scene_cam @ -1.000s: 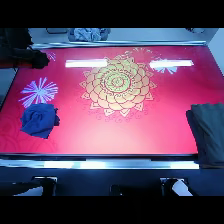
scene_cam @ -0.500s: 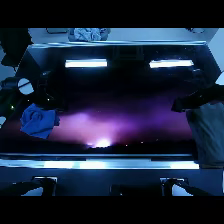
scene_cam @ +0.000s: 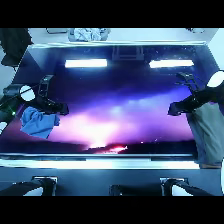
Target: Fold the shirts.
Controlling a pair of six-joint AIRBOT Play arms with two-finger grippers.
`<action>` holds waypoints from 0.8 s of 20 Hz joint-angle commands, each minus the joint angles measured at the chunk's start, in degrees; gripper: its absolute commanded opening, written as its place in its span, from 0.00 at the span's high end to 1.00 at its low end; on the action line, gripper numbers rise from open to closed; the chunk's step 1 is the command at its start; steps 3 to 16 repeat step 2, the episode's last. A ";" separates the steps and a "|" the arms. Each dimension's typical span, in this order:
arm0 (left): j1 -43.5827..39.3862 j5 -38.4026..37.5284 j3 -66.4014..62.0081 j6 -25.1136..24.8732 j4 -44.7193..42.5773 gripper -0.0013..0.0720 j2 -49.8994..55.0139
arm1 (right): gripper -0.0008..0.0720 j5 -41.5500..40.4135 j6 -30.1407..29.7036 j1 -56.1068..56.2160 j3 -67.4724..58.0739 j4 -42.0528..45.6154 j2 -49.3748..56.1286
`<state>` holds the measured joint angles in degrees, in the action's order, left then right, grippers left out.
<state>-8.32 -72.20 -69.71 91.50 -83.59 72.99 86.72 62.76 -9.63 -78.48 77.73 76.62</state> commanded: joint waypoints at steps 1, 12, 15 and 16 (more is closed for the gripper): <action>0.02 0.11 0.17 0.02 0.04 0.09 -0.07 | 0.20 0.15 0.04 0.07 0.04 0.07 0.04; 0.02 0.11 0.17 0.02 0.04 0.09 -0.07 | 0.20 0.15 0.04 0.07 0.04 0.07 0.04; 0.02 0.11 0.17 0.02 0.04 0.09 -0.07 | 0.20 0.15 0.04 0.07 0.04 0.07 0.04; 0.02 0.11 0.17 0.02 0.04 0.09 -0.07 | 0.20 0.15 0.04 0.07 0.04 0.07 0.04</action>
